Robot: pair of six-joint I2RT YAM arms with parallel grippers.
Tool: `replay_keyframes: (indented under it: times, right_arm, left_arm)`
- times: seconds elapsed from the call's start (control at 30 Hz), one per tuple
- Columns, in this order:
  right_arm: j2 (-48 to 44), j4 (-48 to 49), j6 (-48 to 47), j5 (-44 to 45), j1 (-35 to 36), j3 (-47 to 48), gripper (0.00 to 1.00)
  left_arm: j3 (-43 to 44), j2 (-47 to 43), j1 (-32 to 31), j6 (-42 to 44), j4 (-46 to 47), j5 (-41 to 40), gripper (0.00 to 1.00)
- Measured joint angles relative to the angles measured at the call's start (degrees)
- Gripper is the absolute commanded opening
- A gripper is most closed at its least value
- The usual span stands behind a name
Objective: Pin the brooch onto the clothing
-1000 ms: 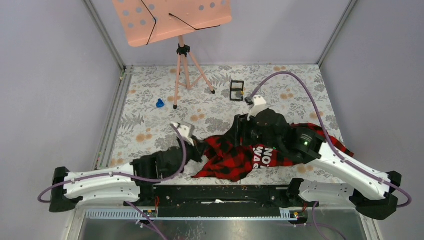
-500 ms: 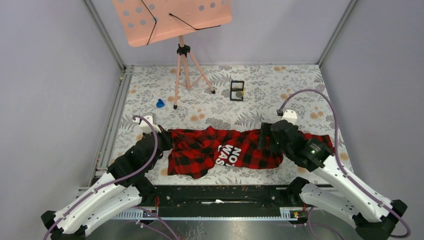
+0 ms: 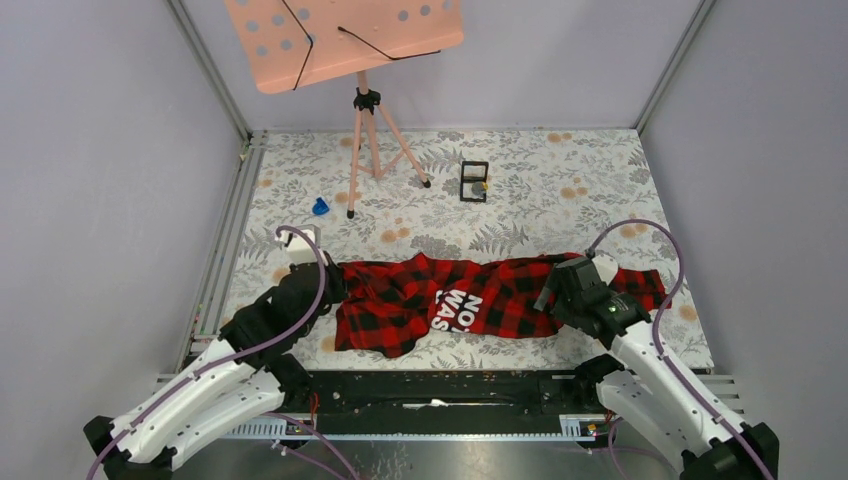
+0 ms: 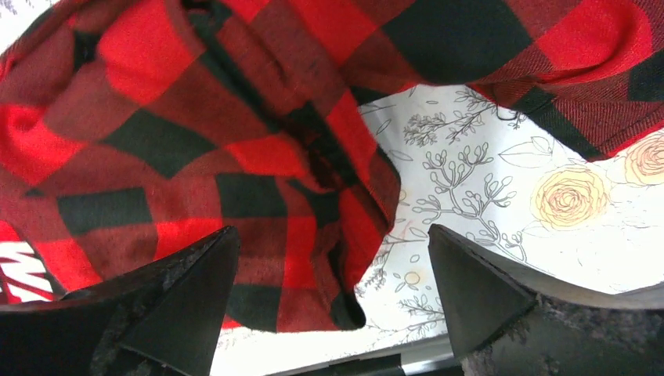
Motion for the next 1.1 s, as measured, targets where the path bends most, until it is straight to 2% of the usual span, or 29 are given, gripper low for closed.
replay_keyframes:
  times: [0.17, 0.33, 0.4, 0.43, 0.5, 0.6, 0.7, 0.87, 1.0, 1.03, 1.1]
  right_arm:
    - [1.57, 4.61, -0.92, -3.56, -7.43, -2.19, 0.71]
    - [7.37, 9.35, -3.54, -5.35, -9.05, -2.21, 0.45]
    - [9.14, 10.86, -4.94, -5.44, -9.2, -2.12, 0.29]
    - [10.23, 11.43, -5.66, -5.4, -9.29, -1.86, 0.16]
    - [12.87, 11.69, -7.39, -5.2, -9.4, -0.33, 0.0]
    - [15.85, 10.73, -9.53, -4.37, -9.6, 4.04, 0.0]
    - [15.08, 8.07, -11.54, -3.69, -9.62, 10.08, 0.0]
    - [5.73, 3.32, -15.21, -2.64, -9.64, 24.22, 0.0]
    - [-0.9, 0.9, -17.97, -3.21, -9.64, 38.82, 0.0]
    - [-1.88, 0.57, -18.32, -3.37, -9.64, 41.29, 0.06]
    - [-3.69, 0.26, -18.95, -4.17, -9.62, 45.86, 0.24]
  left_arm:
    - [0.63, 0.94, 0.35, 0.57, -0.17, 1.16, 0.0]
    - [0.76, 1.25, 0.81, 1.07, -0.17, 1.95, 0.0]
    - [0.79, 1.25, 1.09, 1.31, -0.2, 2.08, 0.0]
    - [0.9, 1.25, 1.29, 1.46, -0.33, 2.12, 0.0]
    - [1.79, 1.25, 1.84, 2.01, -0.72, 2.23, 0.0]
    - [5.16, 2.21, 3.02, 4.07, -2.16, 2.75, 0.0]
    - [10.84, 3.89, 4.5, 7.19, -4.28, 2.71, 0.0]
    - [23.89, 6.25, 8.79, 14.23, -7.34, -0.11, 0.0]
    - [29.33, 6.54, 12.07, 17.86, -8.2, -4.15, 0.0]
    - [30.01, 6.47, 12.66, 18.62, -8.37, -5.03, 0.0]
    - [30.27, 6.14, 13.03, 19.82, -8.44, -5.73, 0.0]
